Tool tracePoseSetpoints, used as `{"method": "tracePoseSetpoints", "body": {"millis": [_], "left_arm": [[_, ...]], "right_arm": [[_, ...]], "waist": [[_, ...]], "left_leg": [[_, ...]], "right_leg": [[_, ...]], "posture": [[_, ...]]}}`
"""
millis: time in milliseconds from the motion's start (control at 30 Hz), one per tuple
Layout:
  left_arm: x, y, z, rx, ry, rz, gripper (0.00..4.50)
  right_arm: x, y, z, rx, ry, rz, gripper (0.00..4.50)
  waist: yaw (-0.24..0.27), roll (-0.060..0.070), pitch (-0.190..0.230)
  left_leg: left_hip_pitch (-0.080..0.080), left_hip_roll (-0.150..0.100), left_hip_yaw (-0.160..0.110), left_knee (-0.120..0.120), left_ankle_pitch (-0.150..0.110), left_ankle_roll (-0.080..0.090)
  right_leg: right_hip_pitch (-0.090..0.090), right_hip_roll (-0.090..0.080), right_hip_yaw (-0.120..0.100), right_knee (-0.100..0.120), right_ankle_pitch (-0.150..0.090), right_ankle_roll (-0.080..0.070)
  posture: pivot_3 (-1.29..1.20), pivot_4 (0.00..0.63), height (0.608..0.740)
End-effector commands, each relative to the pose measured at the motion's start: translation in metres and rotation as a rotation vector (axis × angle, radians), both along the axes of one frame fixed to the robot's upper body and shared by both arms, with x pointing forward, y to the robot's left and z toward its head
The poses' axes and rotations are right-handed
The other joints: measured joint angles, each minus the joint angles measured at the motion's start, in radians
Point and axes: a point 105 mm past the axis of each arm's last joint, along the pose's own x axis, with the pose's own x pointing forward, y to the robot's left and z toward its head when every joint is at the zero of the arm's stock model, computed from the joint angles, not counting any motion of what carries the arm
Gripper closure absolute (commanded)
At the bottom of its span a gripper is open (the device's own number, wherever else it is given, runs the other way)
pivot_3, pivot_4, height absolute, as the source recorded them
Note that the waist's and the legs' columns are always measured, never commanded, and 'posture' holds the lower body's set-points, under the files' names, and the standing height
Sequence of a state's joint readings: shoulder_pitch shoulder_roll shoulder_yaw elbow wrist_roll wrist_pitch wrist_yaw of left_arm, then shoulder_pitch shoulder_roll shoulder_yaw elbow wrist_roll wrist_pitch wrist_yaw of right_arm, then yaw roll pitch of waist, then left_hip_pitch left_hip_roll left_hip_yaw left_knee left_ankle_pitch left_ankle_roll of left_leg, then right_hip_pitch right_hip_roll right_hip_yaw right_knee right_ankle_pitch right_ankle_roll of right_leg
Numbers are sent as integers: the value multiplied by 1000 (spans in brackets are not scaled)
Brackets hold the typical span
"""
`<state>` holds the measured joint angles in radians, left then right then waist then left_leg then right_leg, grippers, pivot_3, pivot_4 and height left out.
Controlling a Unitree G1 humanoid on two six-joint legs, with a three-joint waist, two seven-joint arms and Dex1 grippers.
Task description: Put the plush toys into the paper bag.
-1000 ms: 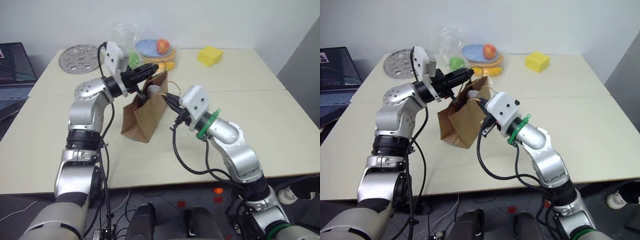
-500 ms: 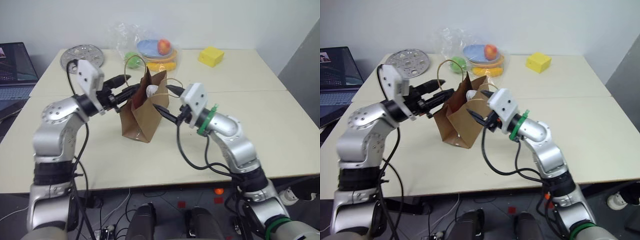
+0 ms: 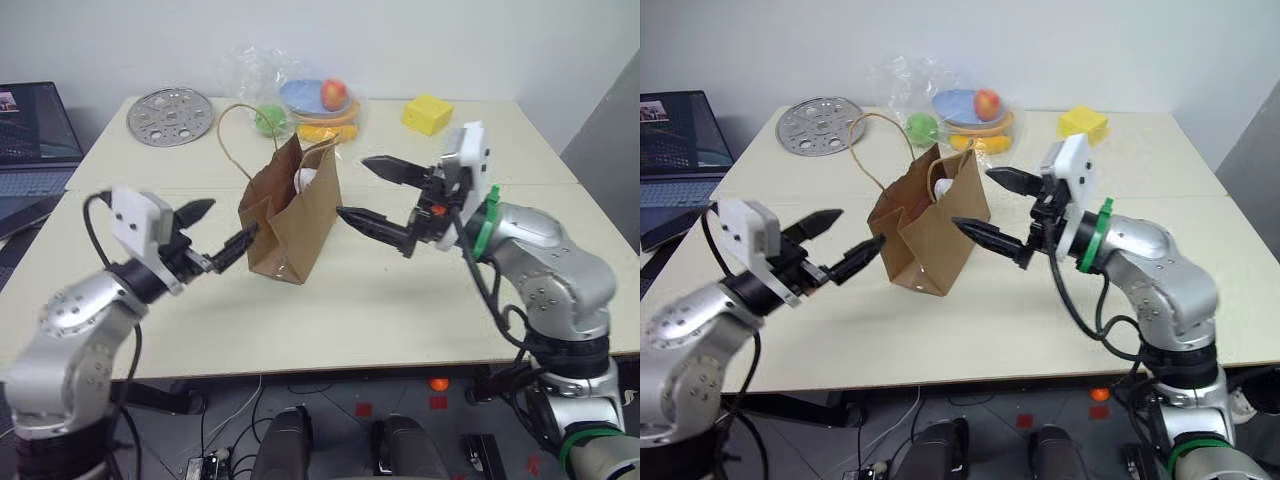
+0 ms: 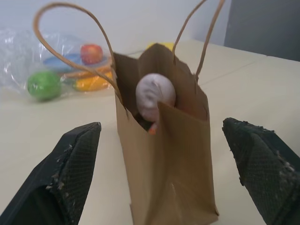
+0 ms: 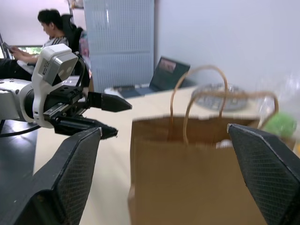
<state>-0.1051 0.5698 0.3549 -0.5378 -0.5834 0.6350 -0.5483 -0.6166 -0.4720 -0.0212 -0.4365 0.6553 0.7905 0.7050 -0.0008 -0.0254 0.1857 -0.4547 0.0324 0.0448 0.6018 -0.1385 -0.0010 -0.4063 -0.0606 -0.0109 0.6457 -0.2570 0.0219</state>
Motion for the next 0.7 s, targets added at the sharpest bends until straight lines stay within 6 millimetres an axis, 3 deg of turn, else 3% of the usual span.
{"method": "tracePoseSetpoints", "body": {"millis": [33, 367, 500, 700], "left_arm": [[-5, -20, 2, -4, -46, -20, 40], [20, -41, -20, -48, -22, -1, 40], [27, -37, -42, -37, 49, 72, 40], [32, -38, -39, -64, 1, 77, 1536]], "right_arm": [[-6, -8, 0, -21, -1, -4, 0], [-7, -8, -7, -79, -15, -59, 0], [-5, -15, -6, -92, -23, -104, 0], [0, -23, -7, -100, -31, -165, 0]], "waist": [[0, 0, 0], [0, 0, 0], [0, 0, 0], [0, 0, 0]], "left_leg": [[0, 0, 2, -1, 0, 0], [-3, 1, 8, -3, 4, 6], [-2, 1, 9, -3, 4, 7], [-2, 2, 9, -3, 3, 6]], "right_leg": [[0, -1, 1, -1, 0, 0], [0, 3, 1, 0, -1, 2], [0, 3, 1, 0, 0, 3], [0, 3, 1, 0, 0, 3]], "posture": [[0, 150, 740], [0, 150, 740], [0, 150, 740], [0, 150, 740]]}}
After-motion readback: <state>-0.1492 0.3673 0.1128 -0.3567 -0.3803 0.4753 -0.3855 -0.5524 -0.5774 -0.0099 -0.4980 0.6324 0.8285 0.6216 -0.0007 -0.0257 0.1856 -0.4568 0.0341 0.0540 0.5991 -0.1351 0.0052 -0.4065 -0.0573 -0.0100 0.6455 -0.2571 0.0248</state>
